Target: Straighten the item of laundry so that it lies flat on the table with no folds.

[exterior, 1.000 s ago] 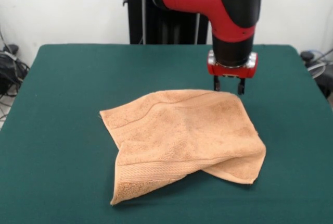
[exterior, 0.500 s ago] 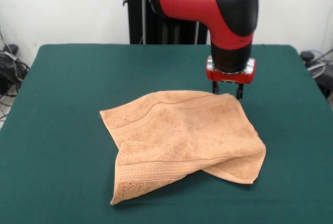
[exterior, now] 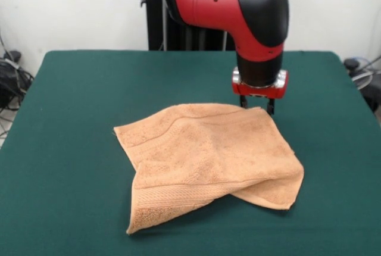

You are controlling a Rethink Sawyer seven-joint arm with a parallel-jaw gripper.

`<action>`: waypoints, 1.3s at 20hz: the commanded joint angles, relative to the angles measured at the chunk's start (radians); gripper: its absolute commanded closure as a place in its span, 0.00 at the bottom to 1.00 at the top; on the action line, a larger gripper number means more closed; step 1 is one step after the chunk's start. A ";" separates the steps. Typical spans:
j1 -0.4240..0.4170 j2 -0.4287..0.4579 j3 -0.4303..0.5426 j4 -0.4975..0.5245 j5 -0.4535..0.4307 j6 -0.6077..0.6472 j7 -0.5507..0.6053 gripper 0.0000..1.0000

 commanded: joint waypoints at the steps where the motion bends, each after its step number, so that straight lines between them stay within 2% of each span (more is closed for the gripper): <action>1: -0.022 0.043 0.047 -0.053 0.043 -0.029 0.200 0.00; 13: 0.004 0.040 0.018 -0.062 0.043 -0.024 0.219 0.00; 14: 0.006 0.040 0.015 -0.063 0.043 -0.020 0.219 1.00; 26: 0.020 0.038 0.003 -0.068 0.046 -0.014 0.228 1.00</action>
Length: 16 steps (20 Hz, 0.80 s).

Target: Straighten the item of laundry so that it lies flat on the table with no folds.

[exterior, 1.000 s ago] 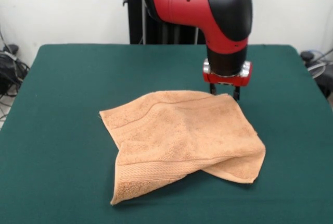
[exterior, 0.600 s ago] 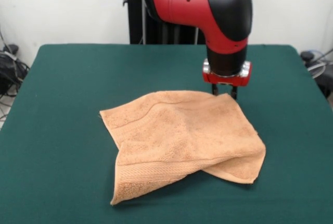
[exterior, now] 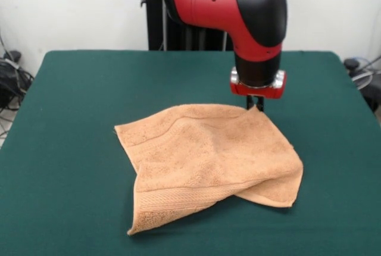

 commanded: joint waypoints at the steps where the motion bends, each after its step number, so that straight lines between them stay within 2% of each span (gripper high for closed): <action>1: 0.019 0.037 0.011 -0.061 0.046 -0.018 0.229 1.00; 8: 0.032 0.005 0.008 -0.034 0.051 -0.030 0.249 1.00; 16: 0.050 -0.136 0.012 0.160 0.049 -0.058 0.290 1.00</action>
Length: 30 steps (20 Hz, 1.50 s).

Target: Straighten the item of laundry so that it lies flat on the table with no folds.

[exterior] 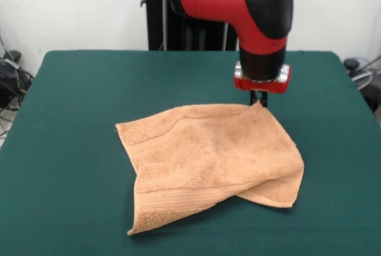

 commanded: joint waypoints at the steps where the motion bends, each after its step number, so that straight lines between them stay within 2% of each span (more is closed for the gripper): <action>1: 0.040 -0.112 0.011 0.147 0.051 -0.052 0.295 1.00; 6: 0.071 -0.183 -0.018 0.185 0.063 0.003 0.309 1.00; 11: 0.078 -0.205 -0.025 0.199 0.074 0.017 0.301 1.00; 26: 0.015 -0.133 0.040 0.192 0.091 -0.067 0.243 1.00; 30: 0.027 -0.156 0.020 0.208 0.067 -0.094 0.243 1.00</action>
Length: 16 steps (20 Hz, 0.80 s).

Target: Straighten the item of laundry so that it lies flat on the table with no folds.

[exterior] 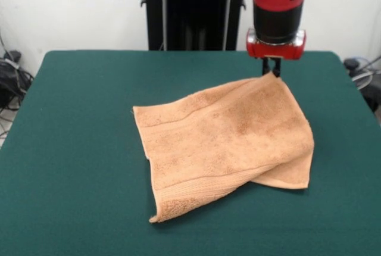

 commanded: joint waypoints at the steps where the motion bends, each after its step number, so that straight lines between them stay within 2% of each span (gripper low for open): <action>1: -0.014 0.011 0.031 0.077 0.029 -0.097 0.241 1.00; 11: -0.022 0.023 0.014 0.057 -0.022 -0.171 0.198 1.00; 16: -0.062 0.046 0.054 0.064 -0.045 -0.239 0.171 1.00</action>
